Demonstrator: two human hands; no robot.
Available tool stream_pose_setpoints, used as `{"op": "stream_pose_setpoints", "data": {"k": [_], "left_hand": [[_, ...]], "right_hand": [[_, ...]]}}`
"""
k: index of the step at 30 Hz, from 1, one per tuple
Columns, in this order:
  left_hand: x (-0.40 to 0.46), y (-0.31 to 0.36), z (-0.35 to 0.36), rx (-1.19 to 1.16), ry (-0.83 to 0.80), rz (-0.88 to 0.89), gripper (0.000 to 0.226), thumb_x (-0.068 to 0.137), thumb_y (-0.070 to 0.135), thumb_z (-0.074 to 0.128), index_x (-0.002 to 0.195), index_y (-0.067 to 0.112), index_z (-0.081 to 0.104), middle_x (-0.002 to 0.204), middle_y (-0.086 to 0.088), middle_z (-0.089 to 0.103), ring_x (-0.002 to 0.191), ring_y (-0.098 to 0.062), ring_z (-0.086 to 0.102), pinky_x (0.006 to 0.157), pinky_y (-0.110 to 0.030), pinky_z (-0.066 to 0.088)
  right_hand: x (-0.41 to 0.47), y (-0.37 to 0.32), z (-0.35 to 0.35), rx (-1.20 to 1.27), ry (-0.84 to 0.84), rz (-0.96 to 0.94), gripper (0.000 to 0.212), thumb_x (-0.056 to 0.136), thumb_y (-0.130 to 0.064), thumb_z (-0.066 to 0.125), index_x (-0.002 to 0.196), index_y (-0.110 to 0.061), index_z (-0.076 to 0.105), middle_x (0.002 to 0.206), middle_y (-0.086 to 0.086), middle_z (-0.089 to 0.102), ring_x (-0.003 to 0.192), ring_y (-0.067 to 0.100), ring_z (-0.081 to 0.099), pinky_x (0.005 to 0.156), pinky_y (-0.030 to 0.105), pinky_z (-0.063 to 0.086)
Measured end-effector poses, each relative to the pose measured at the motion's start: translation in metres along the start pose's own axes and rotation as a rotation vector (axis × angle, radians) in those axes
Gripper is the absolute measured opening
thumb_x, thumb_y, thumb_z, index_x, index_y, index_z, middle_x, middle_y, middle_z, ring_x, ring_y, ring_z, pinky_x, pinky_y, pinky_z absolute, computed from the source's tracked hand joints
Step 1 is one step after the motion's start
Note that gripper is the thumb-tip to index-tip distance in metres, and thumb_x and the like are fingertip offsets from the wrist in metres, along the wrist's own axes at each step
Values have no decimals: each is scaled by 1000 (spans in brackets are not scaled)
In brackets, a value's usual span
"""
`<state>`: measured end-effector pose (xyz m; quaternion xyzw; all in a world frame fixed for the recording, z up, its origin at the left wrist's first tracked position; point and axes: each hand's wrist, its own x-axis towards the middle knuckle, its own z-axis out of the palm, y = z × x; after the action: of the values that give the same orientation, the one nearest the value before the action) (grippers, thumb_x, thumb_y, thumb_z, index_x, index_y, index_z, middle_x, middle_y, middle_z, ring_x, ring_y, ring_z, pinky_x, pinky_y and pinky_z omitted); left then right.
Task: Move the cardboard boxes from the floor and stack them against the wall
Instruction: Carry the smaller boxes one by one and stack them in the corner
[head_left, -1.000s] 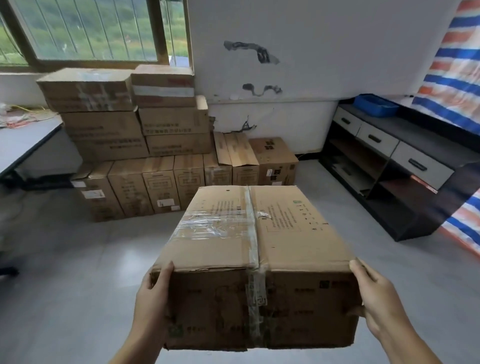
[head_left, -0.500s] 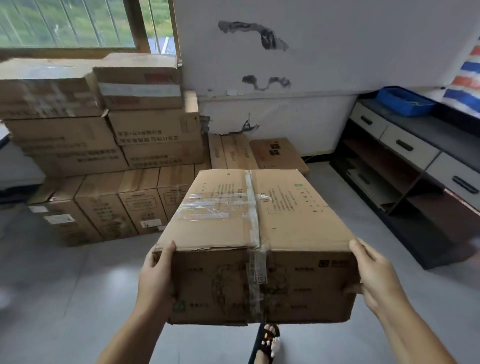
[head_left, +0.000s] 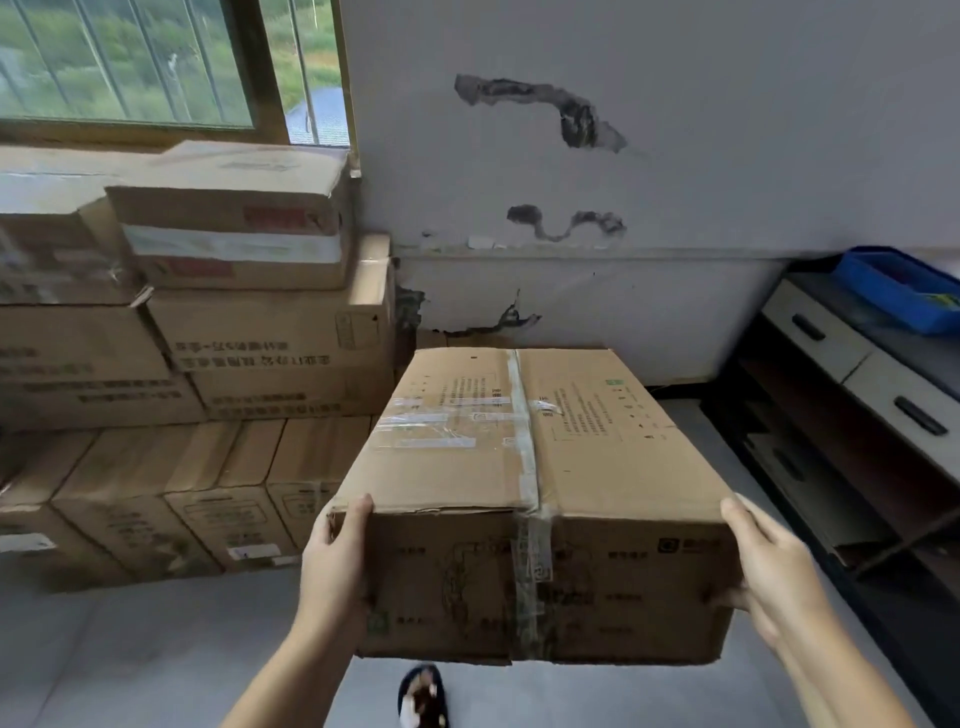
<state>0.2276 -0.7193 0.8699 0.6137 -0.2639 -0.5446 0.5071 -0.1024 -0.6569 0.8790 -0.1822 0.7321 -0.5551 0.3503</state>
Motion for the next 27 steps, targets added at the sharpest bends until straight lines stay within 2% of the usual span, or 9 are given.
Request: {"op": "stream_pose_setpoints", "data": {"k": [2, 3, 6, 9, 12, 17, 20, 24, 27], "left_hand": [[47, 5, 24, 7, -1, -8, 28, 93, 38, 52, 116, 22, 58, 113, -18, 60, 99, -40, 56, 72, -40, 50], [72, 8, 36, -3, -1, -15, 30, 93, 39, 53, 118, 22, 58, 119, -20, 58, 101, -39, 57, 83, -48, 50], [150, 21, 70, -55, 23, -43, 28, 92, 38, 55, 116, 24, 59, 115, -4, 63, 98, -23, 59, 97, -53, 41], [222, 37, 105, -69, 31, -84, 28, 92, 38, 56, 117, 26, 58, 116, 1, 62, 103, -20, 57, 97, -50, 43], [285, 35, 137, -16, 65, -87, 33, 92, 38, 56, 121, 22, 56, 117, -10, 61, 113, -33, 56, 99, -55, 41], [378, -15, 166, 25, 134, -80, 41, 90, 44, 56, 129, 30, 51, 131, 6, 56, 124, -17, 48, 109, -46, 36], [416, -57, 165, 99, 198, -202, 46, 95, 38, 50, 139, 27, 40, 141, 1, 46, 130, -20, 42, 111, -46, 32], [453, -84, 178, 71, 336, -391, 60, 100, 27, 41, 151, 23, 10, 157, 0, 16, 140, -27, 26, 112, -52, 25], [486, -90, 196, -40, 407, -435, 60, 99, 21, 41, 151, 13, 11, 153, -9, 27, 134, -34, 36, 104, -51, 35]], "right_hand": [[42, -12, 29, -4, 3, -2, 47, 96, -35, 52, 140, -21, 45, 132, 1, 53, 106, 28, 55, 73, 48, 53], [64, -18, 46, -4, 1, -2, 47, 96, -34, 52, 140, -21, 45, 129, 2, 54, 106, 29, 56, 74, 49, 53], [131, -37, 100, -9, 9, -1, 44, 96, -33, 52, 138, -20, 47, 127, 3, 58, 108, 30, 58, 76, 49, 51], [196, -60, 154, -16, -6, 13, 41, 97, -29, 50, 137, -20, 48, 122, 2, 59, 103, 28, 58, 72, 45, 50], [260, -62, 200, -32, -18, 49, 42, 99, -26, 47, 140, -19, 45, 129, 3, 56, 109, 27, 56, 82, 50, 50], [352, -15, 269, -56, -91, 168, 42, 100, -26, 44, 142, -23, 41, 140, 2, 49, 126, 27, 47, 95, 54, 44], [386, 32, 297, -83, -98, 264, 41, 100, -25, 43, 142, -25, 42, 139, 0, 50, 124, 25, 48, 98, 44, 42], [412, 71, 325, -115, -175, 386, 49, 98, -23, 46, 146, -24, 35, 142, 1, 47, 128, 28, 46, 105, 49, 38], [444, 84, 341, -140, -179, 388, 47, 99, -17, 45, 145, -23, 37, 145, 2, 45, 129, 30, 45, 101, 47, 39]]}}
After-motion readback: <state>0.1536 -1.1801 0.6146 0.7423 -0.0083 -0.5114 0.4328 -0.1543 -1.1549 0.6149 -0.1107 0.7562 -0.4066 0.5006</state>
